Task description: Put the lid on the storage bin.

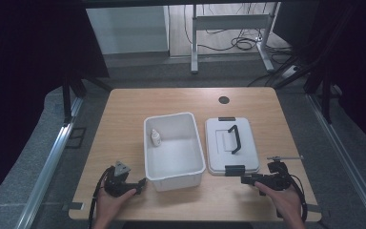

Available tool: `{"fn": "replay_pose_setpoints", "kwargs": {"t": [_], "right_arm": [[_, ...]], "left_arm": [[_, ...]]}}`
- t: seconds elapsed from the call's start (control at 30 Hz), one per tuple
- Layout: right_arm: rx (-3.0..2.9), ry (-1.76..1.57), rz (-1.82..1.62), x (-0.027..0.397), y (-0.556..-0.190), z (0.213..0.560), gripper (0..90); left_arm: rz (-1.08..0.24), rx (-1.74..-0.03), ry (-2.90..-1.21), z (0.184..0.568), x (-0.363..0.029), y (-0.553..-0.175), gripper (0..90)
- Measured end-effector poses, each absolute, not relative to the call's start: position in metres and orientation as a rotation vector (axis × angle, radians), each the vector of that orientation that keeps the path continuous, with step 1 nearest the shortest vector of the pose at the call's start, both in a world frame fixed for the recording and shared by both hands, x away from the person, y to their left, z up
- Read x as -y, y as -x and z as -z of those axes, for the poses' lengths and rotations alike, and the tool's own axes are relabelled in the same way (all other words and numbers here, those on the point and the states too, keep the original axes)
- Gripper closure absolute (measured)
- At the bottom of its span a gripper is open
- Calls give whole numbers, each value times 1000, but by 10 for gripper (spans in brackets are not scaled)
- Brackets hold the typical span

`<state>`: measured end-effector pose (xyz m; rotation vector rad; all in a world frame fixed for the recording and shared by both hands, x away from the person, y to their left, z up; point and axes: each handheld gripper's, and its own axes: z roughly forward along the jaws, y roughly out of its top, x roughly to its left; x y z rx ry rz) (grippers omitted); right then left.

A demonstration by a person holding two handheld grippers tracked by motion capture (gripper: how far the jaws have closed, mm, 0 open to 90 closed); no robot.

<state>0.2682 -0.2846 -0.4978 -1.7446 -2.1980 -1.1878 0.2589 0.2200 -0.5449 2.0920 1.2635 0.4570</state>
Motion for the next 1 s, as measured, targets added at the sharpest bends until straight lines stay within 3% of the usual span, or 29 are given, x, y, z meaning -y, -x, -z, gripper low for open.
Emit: {"fn": "replay_pose_setpoints", "kwargs": {"t": [1.0], "right_arm": [[2197, 1769, 1224, 286, -276, 485, 345]], "left_arm": [[-457, -1261, -2091, 545, -220, -259, 114]]}}
